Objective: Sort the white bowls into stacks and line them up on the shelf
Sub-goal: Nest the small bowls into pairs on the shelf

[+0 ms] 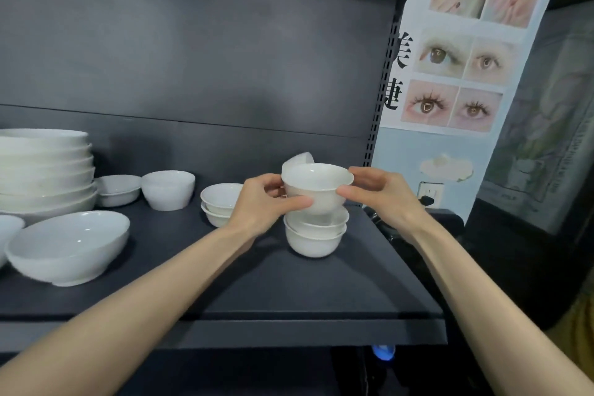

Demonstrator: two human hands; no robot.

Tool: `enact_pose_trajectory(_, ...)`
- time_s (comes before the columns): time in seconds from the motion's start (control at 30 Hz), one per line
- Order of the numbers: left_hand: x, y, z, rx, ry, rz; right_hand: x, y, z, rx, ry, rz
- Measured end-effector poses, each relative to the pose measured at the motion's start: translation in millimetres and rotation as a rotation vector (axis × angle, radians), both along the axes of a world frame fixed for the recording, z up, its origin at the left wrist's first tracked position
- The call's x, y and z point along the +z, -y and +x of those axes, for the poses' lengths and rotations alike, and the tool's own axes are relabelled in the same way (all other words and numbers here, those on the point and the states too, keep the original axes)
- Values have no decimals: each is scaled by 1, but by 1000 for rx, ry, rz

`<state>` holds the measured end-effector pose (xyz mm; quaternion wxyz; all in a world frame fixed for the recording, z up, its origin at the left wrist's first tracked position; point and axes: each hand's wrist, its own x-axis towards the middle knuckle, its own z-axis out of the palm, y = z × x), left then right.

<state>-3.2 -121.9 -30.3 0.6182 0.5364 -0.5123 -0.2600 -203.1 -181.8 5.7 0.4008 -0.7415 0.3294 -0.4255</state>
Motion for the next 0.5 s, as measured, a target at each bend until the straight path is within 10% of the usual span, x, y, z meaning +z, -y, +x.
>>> enact_pose_trajectory(0.5, -40, 15, -12, 47, 91, 46, -43, 23, -11, 97, 13, 116)
